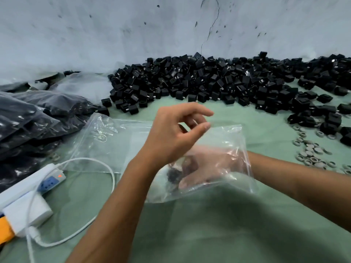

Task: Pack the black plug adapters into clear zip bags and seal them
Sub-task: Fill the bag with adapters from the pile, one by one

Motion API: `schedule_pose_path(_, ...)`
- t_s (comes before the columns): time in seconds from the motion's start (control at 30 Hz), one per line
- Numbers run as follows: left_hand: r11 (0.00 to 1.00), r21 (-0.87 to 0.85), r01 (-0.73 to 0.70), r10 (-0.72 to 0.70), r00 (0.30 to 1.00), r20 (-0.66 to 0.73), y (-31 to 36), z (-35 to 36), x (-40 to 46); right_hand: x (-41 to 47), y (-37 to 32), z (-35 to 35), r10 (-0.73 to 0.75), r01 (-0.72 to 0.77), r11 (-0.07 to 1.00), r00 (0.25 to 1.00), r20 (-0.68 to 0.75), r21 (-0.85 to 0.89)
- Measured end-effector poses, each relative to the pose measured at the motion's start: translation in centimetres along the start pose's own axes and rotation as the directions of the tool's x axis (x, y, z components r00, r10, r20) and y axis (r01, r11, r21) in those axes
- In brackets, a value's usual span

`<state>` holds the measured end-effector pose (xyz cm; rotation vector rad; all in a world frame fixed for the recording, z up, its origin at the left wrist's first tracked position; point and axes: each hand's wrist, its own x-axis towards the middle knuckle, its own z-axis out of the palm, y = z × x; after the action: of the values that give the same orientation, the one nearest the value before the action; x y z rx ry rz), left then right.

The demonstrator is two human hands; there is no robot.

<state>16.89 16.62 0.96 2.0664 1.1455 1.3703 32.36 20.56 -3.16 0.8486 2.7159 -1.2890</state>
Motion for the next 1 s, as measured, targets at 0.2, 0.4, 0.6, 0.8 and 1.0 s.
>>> schedule_pose_path(0.2,0.886,0.181,0.428,-0.352,0.872,-0.34,-9.4,-6.4,-4.3,1.4,-0.1,-0.2,-0.003,0.005,1.0,0.997,0.076,-0.019)
schedule_pose_path(0.4,0.866,0.132,0.482,-0.44,0.861,-0.256,-12.2,-6.3,-5.1,3.7,0.4,1.4,-0.046,0.056,0.988,0.996,-0.071,0.144)
schedule_pose_path(0.6,0.853,0.122,0.507,-0.473,0.851,-0.229,-12.6,-6.1,-5.2,5.0,0.1,3.3,-0.124,0.158,0.957,0.981,-0.152,0.244)
schedule_pose_path(0.8,0.842,0.143,0.521,-0.483,0.844,-0.231,-12.7,-6.3,-5.2,6.5,-0.1,1.4,-0.016,0.013,0.841,1.0,0.002,0.541)
schedule_pose_path(1.0,0.834,0.103,0.542,-0.507,0.827,-0.241,-12.7,-6.4,-5.3,9.3,-0.7,1.6,-0.218,0.221,0.975,0.969,-0.114,0.022)
